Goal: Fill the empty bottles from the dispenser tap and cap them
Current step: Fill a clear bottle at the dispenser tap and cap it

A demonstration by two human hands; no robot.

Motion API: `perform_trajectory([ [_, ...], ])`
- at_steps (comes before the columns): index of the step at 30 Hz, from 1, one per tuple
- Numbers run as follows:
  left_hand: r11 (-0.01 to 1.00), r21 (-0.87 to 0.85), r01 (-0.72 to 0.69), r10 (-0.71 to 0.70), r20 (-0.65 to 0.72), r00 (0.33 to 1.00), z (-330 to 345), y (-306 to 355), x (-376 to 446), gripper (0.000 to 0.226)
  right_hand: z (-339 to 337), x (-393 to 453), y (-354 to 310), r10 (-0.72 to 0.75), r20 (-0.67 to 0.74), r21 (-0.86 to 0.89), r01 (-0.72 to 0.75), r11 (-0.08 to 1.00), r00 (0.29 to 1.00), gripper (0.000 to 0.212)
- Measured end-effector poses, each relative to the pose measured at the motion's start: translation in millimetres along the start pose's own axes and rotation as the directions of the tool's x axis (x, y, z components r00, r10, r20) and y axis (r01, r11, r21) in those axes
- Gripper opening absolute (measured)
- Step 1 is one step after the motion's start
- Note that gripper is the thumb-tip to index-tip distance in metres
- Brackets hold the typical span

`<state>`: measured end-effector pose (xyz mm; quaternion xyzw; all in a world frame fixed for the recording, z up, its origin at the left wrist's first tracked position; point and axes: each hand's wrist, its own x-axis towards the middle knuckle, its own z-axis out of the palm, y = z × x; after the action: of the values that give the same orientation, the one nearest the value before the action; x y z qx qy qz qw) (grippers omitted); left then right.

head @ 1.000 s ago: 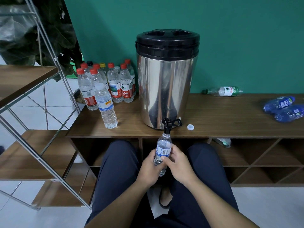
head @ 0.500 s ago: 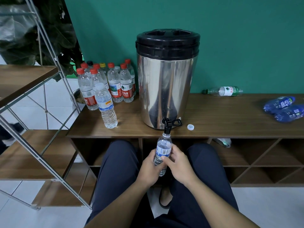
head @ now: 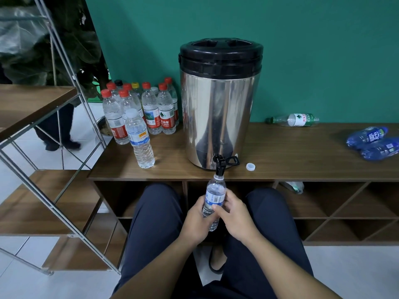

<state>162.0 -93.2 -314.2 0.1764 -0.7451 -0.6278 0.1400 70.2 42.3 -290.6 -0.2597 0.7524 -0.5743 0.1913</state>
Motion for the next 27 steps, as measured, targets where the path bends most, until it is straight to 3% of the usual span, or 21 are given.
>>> perform_trajectory([
  [27, 1.0, 0.015, -0.012, 0.012, -0.006, 1.0, -0.5, -0.1, -0.1, 0.041, 0.8, 0.0, -1.0, 0.001, -0.002, 0.012, -0.001, 1.0, 1.0, 0.055],
])
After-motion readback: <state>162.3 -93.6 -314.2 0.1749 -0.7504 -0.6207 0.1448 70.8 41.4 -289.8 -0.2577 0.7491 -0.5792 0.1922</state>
